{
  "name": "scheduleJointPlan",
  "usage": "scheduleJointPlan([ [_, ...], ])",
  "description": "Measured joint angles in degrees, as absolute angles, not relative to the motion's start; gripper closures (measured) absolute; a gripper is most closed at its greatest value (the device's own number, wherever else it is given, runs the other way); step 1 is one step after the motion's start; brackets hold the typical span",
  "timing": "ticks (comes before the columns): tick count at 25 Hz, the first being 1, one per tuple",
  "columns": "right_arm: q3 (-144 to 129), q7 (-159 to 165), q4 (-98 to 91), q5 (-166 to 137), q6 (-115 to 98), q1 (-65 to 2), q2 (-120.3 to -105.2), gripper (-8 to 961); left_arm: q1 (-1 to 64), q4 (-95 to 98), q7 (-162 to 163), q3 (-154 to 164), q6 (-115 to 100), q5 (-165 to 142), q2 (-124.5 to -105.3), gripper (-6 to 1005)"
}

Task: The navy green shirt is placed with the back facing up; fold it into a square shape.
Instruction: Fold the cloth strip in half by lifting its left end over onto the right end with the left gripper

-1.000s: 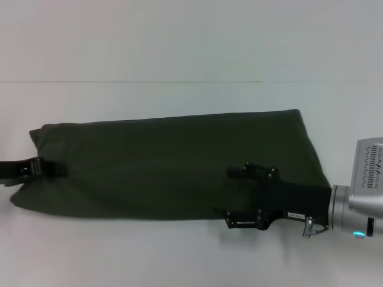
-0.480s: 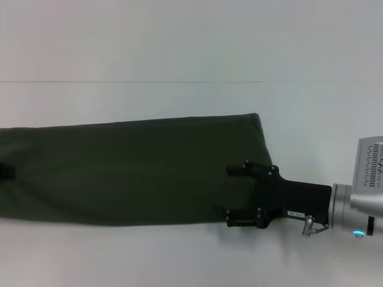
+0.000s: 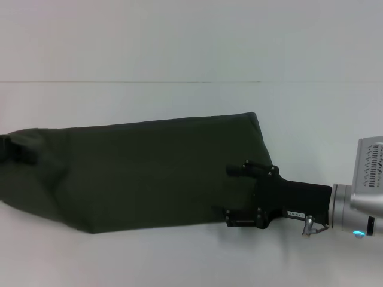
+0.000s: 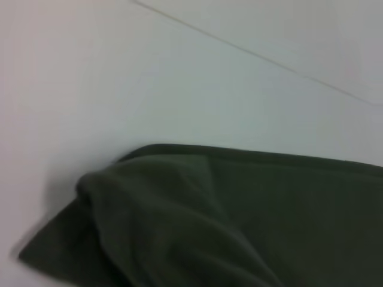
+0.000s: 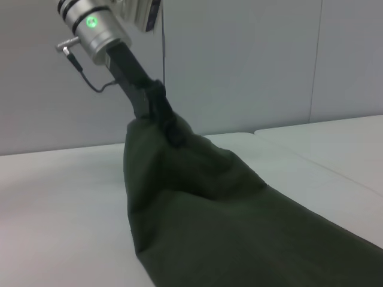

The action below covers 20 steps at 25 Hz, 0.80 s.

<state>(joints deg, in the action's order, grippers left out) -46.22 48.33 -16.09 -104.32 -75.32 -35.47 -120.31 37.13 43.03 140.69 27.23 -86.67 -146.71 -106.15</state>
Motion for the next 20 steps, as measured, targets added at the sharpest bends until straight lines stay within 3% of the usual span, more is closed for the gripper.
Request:
scheduleJointPlan([
  [6,-46.3,48.1,-15.9,-104.3,-74.9,-35.2,-120.31,20,41.8,46.1,145.5,27.0,-94.6,-143.1,-108.38,798],
  [16,-46.1,46.9,-15.3,-104.3,-75.1,-34.7,-120.31,22,49.4,35.8,147.0,26.9,-85.2,-139.8,-119.11,800],
  [20,-46.0,46.9,-15.3,-104.2,-75.3,-34.4,-120.32,23,48.7,30.1,144.7,26.7,-78.5,-133.7,-121.54,800],
])
